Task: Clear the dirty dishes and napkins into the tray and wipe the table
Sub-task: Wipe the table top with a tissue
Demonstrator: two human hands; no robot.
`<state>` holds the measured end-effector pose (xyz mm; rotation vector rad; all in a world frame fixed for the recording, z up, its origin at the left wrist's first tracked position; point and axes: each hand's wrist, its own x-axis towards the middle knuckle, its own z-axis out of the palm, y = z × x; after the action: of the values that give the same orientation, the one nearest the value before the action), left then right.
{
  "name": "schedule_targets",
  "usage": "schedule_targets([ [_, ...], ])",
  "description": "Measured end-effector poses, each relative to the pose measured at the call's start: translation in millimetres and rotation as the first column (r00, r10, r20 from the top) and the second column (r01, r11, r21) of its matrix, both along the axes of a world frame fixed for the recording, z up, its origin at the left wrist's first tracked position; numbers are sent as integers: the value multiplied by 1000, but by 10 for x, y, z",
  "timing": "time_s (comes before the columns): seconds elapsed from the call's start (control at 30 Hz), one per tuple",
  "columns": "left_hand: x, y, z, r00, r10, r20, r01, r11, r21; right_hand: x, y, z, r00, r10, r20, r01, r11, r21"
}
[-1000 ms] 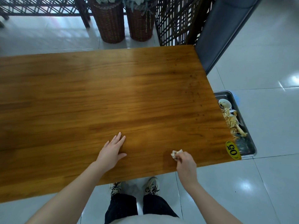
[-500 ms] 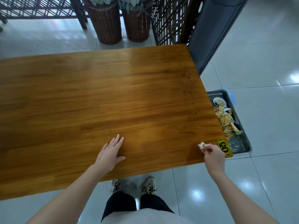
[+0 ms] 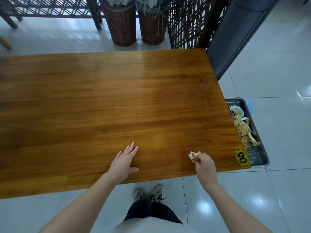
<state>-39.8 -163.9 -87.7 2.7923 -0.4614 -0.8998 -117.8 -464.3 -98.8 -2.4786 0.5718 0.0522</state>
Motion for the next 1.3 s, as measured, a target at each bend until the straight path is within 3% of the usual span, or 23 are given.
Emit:
schedule_targets([
  [0.07,7,4,-32,1000,-2,-2,2,1000,-2,-2,-157,28,1000,12,-14,-13,999,-42],
  [0.27,83,19,-86,998,-47,-40,49,998,36,-16,-618,82,920,-391,-19,390,919,-55],
  [0.37,140,40,-44,994,-85,-72,89,994,63,2,-545,101,888,-460,-18,459,887,-59],
  [0.67,226,-30,131,977,-152,-151,173,975,140,48,98,70,951,-303,-57,304,953,6],
  [1.0,98,-185,169,996,26,-90,-13,990,139,105,-963,108,935,-353,-32,354,935,13],
  [1.17,-25,-398,251,989,145,-36,-137,975,177,132,-1232,98,968,-240,-73,241,971,4],
  [1.3,-58,-534,337,975,209,-73,-185,951,248,87,-886,80,992,-59,-108,74,986,148],
])
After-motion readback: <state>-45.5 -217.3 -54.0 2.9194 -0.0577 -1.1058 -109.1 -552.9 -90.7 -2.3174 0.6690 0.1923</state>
